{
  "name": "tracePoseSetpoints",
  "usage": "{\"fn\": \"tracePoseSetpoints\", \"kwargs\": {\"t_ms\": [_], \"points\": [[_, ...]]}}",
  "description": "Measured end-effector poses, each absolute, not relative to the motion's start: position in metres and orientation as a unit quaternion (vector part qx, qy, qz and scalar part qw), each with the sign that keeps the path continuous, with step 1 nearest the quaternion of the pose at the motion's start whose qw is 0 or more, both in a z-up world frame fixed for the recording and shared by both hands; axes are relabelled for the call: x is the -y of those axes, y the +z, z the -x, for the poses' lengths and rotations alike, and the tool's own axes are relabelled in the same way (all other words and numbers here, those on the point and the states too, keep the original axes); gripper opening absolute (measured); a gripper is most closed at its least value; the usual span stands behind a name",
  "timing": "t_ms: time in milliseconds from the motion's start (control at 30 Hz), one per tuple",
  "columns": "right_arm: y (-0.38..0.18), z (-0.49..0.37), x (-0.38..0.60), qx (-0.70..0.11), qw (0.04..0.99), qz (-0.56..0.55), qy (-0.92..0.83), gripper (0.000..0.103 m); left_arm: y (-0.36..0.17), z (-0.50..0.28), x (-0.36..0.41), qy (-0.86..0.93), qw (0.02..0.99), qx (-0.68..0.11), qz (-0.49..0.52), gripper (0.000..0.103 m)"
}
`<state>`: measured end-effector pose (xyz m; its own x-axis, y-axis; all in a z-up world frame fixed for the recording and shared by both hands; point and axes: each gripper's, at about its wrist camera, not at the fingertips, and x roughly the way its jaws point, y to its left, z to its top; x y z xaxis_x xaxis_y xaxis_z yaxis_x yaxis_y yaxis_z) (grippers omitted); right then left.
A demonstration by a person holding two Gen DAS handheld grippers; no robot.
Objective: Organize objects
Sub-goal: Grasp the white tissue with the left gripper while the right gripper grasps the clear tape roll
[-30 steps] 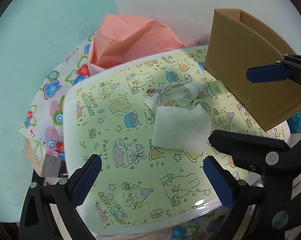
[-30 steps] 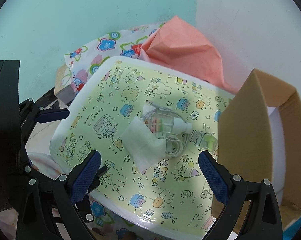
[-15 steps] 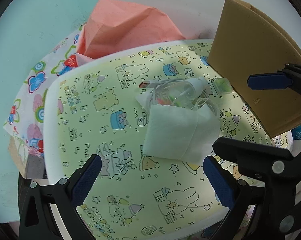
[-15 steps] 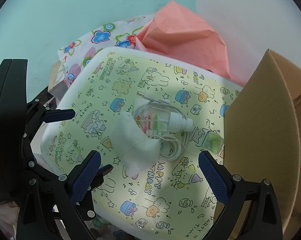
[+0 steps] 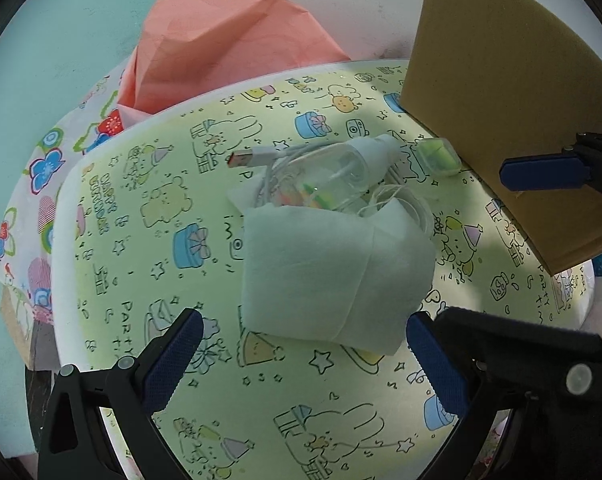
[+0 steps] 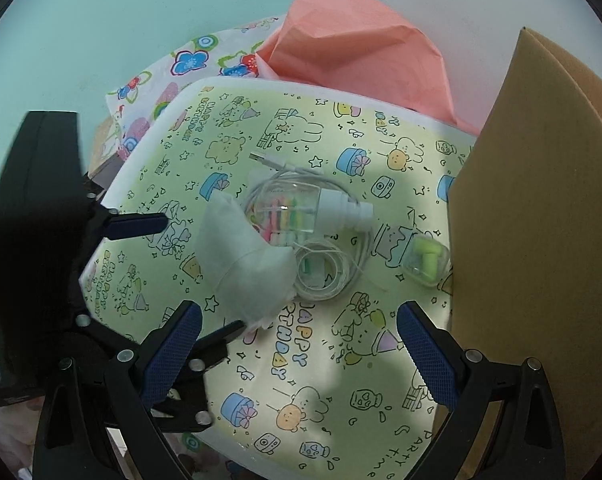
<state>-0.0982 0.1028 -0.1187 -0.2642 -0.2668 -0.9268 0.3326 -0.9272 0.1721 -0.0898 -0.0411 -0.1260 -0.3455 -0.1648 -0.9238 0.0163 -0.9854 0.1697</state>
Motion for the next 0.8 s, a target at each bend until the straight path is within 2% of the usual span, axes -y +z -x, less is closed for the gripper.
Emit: {"fn": "tracePoseSetpoints", "kwargs": {"t_ms": [200,700,767,800], "points": [[-0.118,0.097,-0.107,-0.02,0.192,-0.58,-0.791,0.098,-0.13,0.096,0.037,-0.821,0.065,0.076,-0.562,0.102],[-0.119,0.102,-0.112,-0.011,0.179,-0.59,-0.787,0.098,-0.139,0.103,0.039,-0.821,0.055,0.025,-0.568,0.102],[-0.119,0.102,-0.113,-0.007,0.175,-0.592,-0.787,0.098,-0.138,0.103,0.039,-0.826,0.06,0.029,-0.559,0.099],[-0.119,0.102,-0.113,-0.006,0.175,-0.592,-0.787,0.098,-0.137,0.103,0.039,-0.828,0.062,0.031,-0.556,0.09]]}}
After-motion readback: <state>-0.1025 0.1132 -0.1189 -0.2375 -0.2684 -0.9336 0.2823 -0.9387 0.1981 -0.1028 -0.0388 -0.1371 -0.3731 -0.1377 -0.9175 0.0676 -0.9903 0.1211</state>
